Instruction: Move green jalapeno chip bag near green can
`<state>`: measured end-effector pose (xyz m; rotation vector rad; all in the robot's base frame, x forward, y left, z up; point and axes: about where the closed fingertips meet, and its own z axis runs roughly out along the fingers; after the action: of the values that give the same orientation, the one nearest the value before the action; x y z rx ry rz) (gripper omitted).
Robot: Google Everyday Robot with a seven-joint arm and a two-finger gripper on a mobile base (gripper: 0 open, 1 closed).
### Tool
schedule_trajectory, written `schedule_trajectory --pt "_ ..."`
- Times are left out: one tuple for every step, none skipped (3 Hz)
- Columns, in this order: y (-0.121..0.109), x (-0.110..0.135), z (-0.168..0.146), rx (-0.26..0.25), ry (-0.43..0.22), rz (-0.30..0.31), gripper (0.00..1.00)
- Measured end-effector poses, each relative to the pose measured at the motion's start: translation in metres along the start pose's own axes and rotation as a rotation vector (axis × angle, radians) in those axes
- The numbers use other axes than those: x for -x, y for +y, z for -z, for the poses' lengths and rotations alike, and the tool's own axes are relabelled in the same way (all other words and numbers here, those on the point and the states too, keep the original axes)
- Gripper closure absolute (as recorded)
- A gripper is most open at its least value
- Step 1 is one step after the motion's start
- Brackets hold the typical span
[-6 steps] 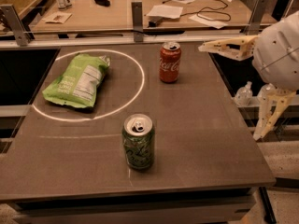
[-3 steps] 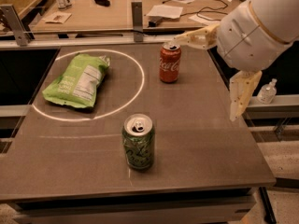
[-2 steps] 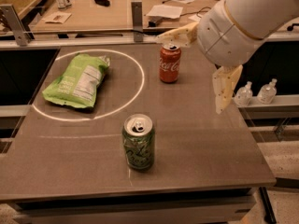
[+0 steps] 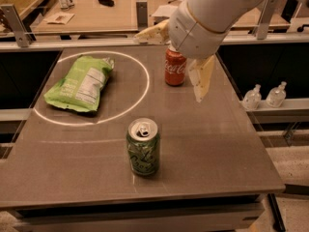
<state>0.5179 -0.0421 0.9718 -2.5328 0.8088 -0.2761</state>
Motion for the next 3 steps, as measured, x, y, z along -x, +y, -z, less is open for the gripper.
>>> schedule_trajectory --pt "-0.025 -0.004 -0.021 -0.02 0.002 0.013 0.0" --pt "-0.05 -0.007 -0.043 -0.096 -0.004 -0.011 0.0" --pt "-0.075 -0.01 -0.057 -0.17 -0.007 -0.003 0.0"
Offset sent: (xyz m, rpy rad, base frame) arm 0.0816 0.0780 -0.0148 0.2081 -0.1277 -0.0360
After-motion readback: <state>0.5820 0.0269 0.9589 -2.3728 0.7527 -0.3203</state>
